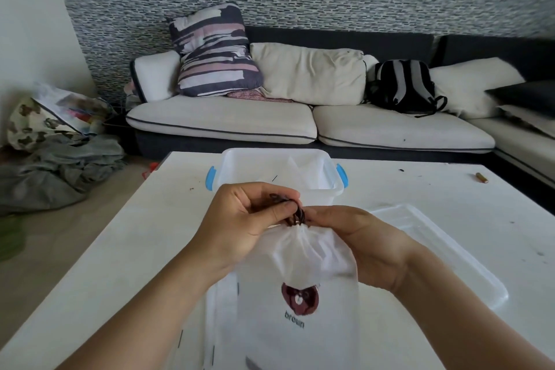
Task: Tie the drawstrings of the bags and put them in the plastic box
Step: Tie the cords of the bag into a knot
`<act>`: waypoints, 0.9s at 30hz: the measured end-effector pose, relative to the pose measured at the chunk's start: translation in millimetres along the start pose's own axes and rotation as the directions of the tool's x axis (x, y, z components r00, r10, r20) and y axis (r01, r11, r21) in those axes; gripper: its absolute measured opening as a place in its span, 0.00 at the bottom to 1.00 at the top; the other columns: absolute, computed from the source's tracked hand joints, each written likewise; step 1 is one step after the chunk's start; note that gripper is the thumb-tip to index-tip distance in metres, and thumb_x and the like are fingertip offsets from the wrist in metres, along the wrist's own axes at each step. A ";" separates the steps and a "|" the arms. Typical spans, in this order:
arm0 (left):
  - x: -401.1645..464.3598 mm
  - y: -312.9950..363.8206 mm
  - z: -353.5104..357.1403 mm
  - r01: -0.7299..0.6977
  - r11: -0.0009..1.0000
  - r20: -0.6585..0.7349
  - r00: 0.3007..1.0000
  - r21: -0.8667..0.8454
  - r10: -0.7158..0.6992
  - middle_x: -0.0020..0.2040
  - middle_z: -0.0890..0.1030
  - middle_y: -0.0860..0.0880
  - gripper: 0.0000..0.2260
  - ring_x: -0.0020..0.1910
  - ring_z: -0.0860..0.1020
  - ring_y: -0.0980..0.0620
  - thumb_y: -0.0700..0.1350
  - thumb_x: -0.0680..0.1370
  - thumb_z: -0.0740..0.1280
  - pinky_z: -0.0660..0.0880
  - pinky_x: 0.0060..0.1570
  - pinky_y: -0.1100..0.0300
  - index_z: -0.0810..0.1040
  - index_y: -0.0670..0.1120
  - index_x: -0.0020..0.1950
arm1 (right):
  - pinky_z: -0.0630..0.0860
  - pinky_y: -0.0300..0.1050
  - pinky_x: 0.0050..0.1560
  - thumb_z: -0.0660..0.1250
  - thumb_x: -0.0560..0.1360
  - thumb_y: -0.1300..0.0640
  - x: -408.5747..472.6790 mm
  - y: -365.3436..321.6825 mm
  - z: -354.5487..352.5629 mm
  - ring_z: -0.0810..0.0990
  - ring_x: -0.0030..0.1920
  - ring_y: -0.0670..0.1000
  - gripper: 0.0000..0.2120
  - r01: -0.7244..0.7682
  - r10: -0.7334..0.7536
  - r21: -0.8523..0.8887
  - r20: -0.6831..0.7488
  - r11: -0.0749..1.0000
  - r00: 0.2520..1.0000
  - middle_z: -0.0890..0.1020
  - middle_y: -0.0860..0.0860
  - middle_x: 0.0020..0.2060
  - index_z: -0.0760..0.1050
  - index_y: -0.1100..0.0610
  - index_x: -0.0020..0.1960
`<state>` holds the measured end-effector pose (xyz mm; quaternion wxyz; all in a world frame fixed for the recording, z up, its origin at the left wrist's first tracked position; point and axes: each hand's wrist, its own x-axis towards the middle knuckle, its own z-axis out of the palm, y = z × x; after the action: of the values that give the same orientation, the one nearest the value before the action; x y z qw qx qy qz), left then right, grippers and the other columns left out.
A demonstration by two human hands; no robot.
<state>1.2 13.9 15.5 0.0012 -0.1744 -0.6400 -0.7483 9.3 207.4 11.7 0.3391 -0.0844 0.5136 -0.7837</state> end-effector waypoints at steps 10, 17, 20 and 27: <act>-1.0 1.2 1.3 -0.104 0.976 -0.012 0.994 0.192 0.108 0.42 0.87 0.47 0.08 0.45 0.86 0.51 0.32 0.72 0.74 0.79 0.47 0.65 0.87 0.45 0.44 | 0.79 0.51 0.59 0.66 0.79 0.58 0.8 0.5 -4.0 0.83 0.58 0.57 0.17 -0.041 0.042 0.018 -0.015 0.999 0.999 0.82 0.60 0.60 0.78 0.65 0.65; -1.4 0.3 -1.9 -0.113 0.969 0.017 0.994 0.218 0.112 0.42 0.87 0.48 0.09 0.45 0.86 0.53 0.31 0.72 0.73 0.79 0.47 0.67 0.87 0.45 0.45 | 0.80 0.52 0.56 0.64 0.79 0.59 2.4 2.7 0.2 0.83 0.55 0.58 0.17 0.005 -0.002 0.045 -0.061 0.999 0.998 0.82 0.61 0.58 0.77 0.65 0.65; -0.8 -1.8 -6.0 -0.111 0.965 0.025 0.994 0.238 0.108 0.43 0.88 0.49 0.09 0.46 0.86 0.53 0.32 0.73 0.73 0.78 0.48 0.67 0.87 0.45 0.46 | 0.81 0.51 0.54 0.63 0.79 0.60 3.6 1.4 1.5 0.84 0.52 0.57 0.14 0.032 -0.024 0.064 -0.127 0.997 0.992 0.83 0.60 0.56 0.80 0.63 0.61; -1.2 -6.0 -10.9 -0.090 0.969 0.013 0.996 0.231 0.090 0.43 0.87 0.47 0.09 0.45 0.86 0.54 0.30 0.73 0.73 0.78 0.48 0.67 0.87 0.42 0.47 | 0.79 0.50 0.53 0.66 0.78 0.58 6.2 -0.5 3.6 0.82 0.52 0.57 0.14 0.014 -0.019 -0.038 -0.137 0.999 0.990 0.82 0.59 0.53 0.80 0.62 0.61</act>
<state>-1.8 4.3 8.1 0.0546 -0.2027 -0.7142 -0.6677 6.1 201.0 12.4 0.2949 -0.0408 0.5492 -0.7809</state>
